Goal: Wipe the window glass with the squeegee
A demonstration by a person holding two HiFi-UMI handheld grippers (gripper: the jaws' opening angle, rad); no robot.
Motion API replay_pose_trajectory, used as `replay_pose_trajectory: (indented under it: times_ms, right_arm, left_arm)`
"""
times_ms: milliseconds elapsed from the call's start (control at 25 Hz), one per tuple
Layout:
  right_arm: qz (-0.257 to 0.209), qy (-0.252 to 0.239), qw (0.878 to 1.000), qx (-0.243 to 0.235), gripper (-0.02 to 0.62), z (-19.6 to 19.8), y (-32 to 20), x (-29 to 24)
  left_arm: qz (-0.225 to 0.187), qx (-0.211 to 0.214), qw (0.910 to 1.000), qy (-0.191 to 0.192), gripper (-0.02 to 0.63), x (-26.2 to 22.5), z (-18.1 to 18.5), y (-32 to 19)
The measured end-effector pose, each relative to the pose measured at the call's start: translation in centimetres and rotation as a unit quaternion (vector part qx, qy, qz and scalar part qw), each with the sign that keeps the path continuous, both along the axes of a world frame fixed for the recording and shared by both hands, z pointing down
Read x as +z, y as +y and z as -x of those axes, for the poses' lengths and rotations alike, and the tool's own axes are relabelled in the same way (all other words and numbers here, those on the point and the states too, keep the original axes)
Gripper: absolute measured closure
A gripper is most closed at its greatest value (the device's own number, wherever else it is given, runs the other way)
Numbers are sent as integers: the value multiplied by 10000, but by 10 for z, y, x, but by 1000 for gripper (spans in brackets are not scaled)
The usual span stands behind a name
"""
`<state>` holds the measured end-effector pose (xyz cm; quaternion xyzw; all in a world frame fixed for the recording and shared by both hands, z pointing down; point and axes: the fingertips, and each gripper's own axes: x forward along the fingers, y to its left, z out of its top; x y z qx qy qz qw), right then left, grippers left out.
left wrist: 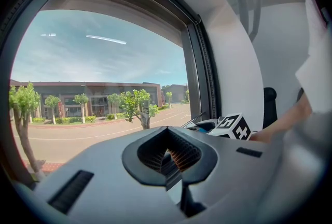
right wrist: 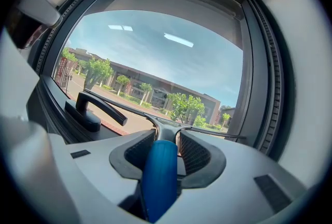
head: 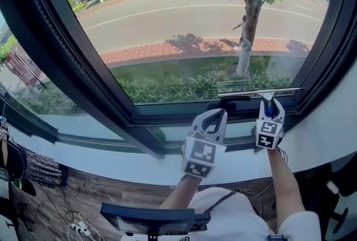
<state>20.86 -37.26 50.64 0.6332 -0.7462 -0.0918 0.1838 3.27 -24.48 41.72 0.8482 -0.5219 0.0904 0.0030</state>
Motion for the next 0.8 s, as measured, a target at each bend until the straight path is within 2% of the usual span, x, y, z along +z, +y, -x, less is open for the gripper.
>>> replay_pose_trajectory:
  times_ms: [480,640,800]
  right_arm:
    - [13,-22,10000,61,446,-3,-1,3]
    - [-223,-148,9996,-52,446,4,10,-33]
    - [-720,-519,9958,-220,446,9,28,-82]
  left_arm:
    - [-115,0,9999,1,604,-6,0,-5]
    - [-217,-54,9997,34,604,-24,10,-7]
    - [-376,-95,9992,98,603,-32,17,-8]
